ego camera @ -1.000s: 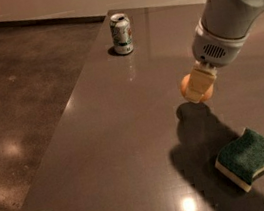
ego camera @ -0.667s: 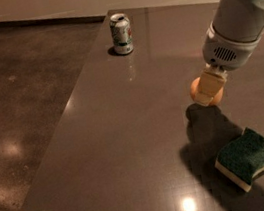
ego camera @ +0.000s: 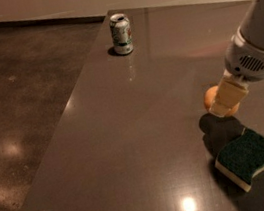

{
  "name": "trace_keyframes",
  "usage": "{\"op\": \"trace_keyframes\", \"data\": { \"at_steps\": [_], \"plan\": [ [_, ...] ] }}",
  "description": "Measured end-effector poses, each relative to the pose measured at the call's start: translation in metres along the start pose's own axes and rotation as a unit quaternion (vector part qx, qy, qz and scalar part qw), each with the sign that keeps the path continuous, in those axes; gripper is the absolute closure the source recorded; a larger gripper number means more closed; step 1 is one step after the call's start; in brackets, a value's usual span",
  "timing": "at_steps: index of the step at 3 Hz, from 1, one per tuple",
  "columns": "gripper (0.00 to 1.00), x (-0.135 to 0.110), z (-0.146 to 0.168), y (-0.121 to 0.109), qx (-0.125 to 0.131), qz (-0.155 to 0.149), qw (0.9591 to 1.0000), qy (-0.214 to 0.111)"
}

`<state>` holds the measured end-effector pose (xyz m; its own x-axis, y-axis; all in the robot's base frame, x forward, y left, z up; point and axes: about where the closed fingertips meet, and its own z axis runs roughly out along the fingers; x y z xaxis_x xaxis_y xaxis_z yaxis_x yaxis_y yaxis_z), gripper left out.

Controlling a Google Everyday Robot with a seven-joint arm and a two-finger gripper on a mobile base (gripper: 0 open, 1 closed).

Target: Move orange near sponge

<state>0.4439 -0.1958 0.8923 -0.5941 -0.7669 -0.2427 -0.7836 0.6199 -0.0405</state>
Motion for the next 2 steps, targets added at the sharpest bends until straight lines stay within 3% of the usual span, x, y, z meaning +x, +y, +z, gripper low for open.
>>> {"op": "trace_keyframes", "data": {
  "at_steps": [1, 2],
  "plan": [
    [1.00, 0.010, -0.001, 0.017, -0.014, -0.001, 0.9999, -0.009],
    [0.84, 0.014, 0.005, 0.035, -0.026, -0.015, 0.9995, -0.007]
  ]
}}
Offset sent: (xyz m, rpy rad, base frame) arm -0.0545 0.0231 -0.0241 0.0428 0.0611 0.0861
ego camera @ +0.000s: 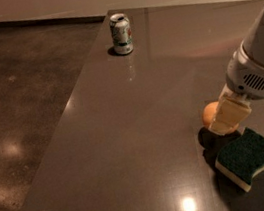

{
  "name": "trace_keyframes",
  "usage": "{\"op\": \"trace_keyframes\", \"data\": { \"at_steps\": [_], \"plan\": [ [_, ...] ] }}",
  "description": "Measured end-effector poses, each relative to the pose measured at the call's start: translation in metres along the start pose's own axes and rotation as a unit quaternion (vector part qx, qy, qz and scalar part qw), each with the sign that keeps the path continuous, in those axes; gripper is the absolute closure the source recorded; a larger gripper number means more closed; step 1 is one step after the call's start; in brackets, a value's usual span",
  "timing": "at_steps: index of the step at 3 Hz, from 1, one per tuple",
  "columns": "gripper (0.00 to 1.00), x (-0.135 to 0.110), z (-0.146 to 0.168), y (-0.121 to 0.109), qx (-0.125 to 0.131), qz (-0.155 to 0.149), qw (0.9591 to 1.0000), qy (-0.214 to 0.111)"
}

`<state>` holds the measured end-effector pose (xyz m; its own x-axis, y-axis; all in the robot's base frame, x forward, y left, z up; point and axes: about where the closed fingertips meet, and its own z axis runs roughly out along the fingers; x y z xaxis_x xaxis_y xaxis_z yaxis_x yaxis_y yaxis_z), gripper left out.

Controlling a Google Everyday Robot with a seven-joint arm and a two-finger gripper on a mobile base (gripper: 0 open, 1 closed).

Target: Move orange near sponge

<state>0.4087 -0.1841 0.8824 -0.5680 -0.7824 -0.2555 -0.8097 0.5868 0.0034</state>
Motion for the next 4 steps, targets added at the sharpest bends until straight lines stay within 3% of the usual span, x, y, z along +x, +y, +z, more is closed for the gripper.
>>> {"op": "trace_keyframes", "data": {
  "at_steps": [3, 4],
  "plan": [
    [0.14, -0.006, 0.024, 0.022, -0.024, -0.027, 0.9993, 0.010],
    [0.00, -0.009, 0.021, 0.018, -0.024, -0.029, 0.9993, 0.008]
  ]
}}
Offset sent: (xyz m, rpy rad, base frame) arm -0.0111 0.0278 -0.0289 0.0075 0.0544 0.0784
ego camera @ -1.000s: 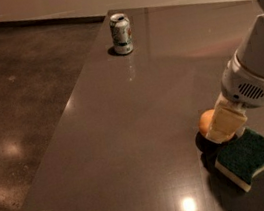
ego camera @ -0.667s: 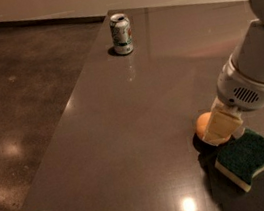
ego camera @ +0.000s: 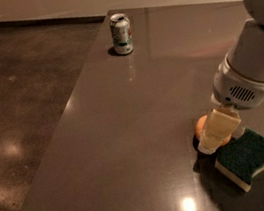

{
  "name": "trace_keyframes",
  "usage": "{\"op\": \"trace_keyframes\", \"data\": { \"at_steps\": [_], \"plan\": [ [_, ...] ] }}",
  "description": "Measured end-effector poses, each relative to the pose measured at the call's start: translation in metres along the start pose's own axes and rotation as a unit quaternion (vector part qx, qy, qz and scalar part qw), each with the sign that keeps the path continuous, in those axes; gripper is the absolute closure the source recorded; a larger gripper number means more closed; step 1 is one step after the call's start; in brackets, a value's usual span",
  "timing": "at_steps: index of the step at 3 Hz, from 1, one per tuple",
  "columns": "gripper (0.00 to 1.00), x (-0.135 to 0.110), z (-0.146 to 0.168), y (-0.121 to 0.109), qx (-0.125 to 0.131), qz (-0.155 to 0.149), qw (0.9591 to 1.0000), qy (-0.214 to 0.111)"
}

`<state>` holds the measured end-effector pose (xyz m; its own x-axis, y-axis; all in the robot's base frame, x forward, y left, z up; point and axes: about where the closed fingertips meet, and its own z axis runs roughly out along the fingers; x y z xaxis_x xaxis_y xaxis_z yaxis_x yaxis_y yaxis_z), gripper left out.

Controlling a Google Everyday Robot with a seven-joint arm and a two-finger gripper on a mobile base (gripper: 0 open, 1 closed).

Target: Move orange near sponge

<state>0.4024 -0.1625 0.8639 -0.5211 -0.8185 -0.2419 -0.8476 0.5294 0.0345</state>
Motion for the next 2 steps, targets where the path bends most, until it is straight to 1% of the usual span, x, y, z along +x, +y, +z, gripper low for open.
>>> {"op": "trace_keyframes", "data": {
  "at_steps": [1, 2],
  "plan": [
    [0.00, -0.0023, -0.0282, -0.0201, 0.011, -0.009, 0.9998, -0.013],
    [0.00, -0.0023, -0.0282, -0.0201, 0.011, -0.009, 0.9998, -0.013]
  ]
}}
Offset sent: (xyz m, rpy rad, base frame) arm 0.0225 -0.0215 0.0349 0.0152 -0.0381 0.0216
